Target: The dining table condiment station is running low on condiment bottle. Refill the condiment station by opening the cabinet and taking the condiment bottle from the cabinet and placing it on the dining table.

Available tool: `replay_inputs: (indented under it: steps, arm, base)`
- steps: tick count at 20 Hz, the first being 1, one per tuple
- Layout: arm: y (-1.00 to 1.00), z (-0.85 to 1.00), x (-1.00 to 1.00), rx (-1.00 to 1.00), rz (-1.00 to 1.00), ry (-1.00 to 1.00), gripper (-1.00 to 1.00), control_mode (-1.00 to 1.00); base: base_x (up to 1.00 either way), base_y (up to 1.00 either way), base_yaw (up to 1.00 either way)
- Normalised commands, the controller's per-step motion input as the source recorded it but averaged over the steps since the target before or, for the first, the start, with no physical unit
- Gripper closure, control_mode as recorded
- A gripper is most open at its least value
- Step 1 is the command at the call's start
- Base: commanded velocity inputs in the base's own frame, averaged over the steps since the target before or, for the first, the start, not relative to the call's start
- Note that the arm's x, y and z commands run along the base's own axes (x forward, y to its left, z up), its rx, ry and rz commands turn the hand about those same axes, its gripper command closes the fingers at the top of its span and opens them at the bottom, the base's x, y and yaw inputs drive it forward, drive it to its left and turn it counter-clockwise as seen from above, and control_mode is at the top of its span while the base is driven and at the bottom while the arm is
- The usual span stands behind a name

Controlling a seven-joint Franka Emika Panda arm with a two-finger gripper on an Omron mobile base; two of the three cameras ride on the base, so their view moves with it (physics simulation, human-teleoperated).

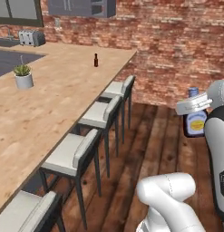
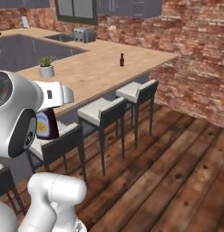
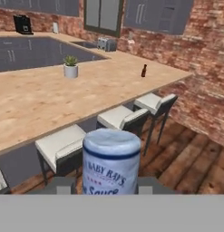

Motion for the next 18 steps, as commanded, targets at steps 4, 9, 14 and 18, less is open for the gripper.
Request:
replay_inputs:
  steps: [4,9,14,18]
  arm:
    - [0.00,0.00,0.00,0.00,0.00,0.00,1.00,1.00]
    - [0.00,0.00,0.00,0.00,0.00,0.00,1.00,1.00]
    - [0.00,0.00,0.00,0.00,0.00,0.00,1.00,1.00]
    - [0.00,0.00,0.00,0.00,0.00,0.00,1.00,1.00]
  base:
    - [1.00,-0.96,0.36]
    - [1.00,-0.98,0.35]
    - [1.00,-1.00,0.34]
    - [1.00,-1.00,0.35]
